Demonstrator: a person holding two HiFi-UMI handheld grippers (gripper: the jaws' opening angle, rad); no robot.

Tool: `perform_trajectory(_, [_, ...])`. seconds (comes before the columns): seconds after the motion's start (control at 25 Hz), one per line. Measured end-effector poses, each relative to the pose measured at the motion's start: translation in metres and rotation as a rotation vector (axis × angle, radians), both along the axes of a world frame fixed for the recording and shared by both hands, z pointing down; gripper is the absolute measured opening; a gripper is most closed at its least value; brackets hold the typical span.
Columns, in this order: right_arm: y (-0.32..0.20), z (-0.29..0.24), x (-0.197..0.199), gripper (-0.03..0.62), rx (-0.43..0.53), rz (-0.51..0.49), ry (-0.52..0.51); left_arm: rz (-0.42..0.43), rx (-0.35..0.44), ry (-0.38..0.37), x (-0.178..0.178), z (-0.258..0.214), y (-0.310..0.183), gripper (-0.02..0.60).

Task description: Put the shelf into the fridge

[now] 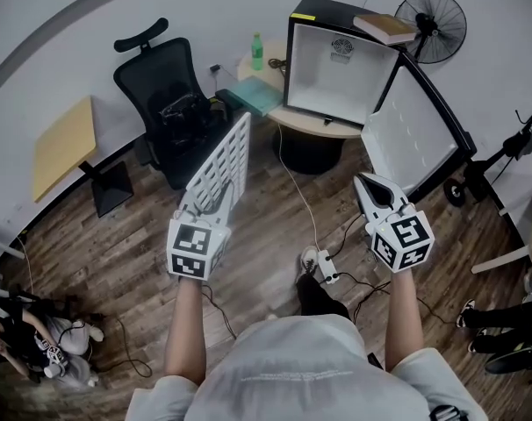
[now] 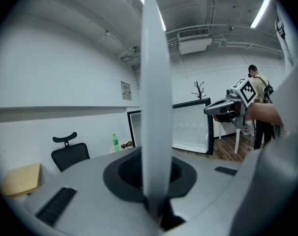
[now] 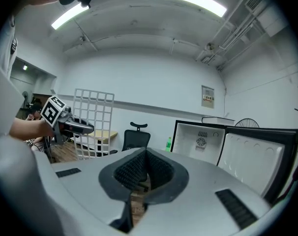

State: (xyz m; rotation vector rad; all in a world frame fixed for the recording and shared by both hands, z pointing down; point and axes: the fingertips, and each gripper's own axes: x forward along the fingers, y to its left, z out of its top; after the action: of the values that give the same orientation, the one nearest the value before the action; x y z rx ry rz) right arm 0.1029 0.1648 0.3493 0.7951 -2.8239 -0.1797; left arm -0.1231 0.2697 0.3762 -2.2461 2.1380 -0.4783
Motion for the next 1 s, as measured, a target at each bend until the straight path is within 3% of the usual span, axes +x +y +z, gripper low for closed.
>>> perform_trajectory(0.2, [-0.046, 0.005, -0.008, 0.014, 0.016, -0.007, -0.008, -0.003, -0.012, -0.012, -0.008, 0.003, -0.046, 0.037])
perform_trajectory(0.6, [-0.206, 0.018, -0.025, 0.014, -0.019, -0.022, -0.025, -0.004, -0.065, -0.050, -0.015, 0.012, -0.198, 0.037])
perform_trajectory(0.84, [-0.289, 0.021, -0.032, 0.014, -0.023, -0.030, 0.000, -0.019, -0.057, 0.010, -0.016, 0.004, -0.283, 0.037])
perform_trajectory(1.0, [-0.323, 0.032, -0.036, 0.014, -0.046, -0.034, 0.011, -0.011, -0.063, 0.115, -0.013, 0.010, -0.321, 0.038])
